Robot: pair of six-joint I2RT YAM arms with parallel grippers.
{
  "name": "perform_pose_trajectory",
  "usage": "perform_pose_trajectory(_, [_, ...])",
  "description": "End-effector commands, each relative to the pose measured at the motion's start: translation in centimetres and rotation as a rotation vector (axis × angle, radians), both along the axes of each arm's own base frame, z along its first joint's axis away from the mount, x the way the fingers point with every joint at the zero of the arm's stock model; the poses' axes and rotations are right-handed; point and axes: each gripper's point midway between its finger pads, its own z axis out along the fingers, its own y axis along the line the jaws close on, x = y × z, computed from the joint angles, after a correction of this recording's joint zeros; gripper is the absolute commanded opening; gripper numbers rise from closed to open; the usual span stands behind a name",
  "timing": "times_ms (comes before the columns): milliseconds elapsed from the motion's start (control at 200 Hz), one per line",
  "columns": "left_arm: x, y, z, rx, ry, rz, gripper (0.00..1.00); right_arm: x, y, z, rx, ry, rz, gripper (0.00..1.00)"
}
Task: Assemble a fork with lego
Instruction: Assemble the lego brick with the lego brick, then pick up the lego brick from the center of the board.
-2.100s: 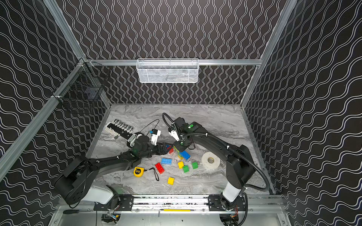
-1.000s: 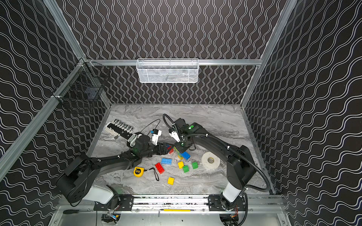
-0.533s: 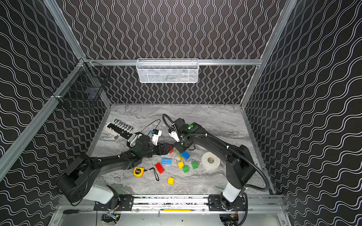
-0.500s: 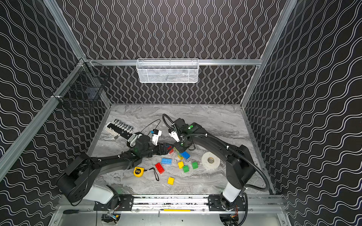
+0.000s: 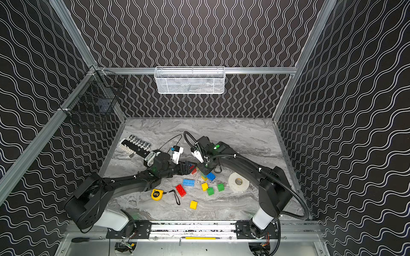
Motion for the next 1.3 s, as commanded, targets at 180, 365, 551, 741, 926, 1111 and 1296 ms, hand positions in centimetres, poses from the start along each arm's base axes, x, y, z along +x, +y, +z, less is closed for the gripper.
perform_pose_trajectory(180, [0.1,-0.2,0.9,-0.003,-0.040,-0.014,0.87,-2.4,-1.5,-0.6,-0.037,0.081,0.002,0.00])
perform_pose_trajectory(365, [0.0,-0.1,1.5,-0.010,-0.047,-0.014,0.87,-0.6,0.9,2.8,0.128,-0.018,-0.006,0.79])
perform_pose_trajectory(551, [-0.1,0.3,2.0,0.004,-0.056,-0.005,0.91,1.5,2.3,8.1,0.347,-0.249,-0.041,1.00])
perform_pose_trajectory(741, [-0.8,1.3,2.0,0.070,-0.081,0.022,0.89,0.7,-2.2,8.8,0.484,-0.423,-0.272,0.96])
perform_pose_trajectory(926, [-4.1,1.7,1.9,0.252,-0.176,0.040,0.88,-2.4,-8.0,5.5,0.609,-0.444,-0.570,0.82])
perform_pose_trajectory(1111, [-7.4,-0.5,0.4,0.312,-0.198,-0.020,0.87,-5.3,-9.6,-0.7,0.652,-0.292,-0.710,0.70])
perform_pose_trajectory(1296, [-8.6,-2.3,-0.7,0.281,-0.170,-0.055,0.85,-6.0,-9.5,-4.4,0.633,-0.234,-0.728,0.62])
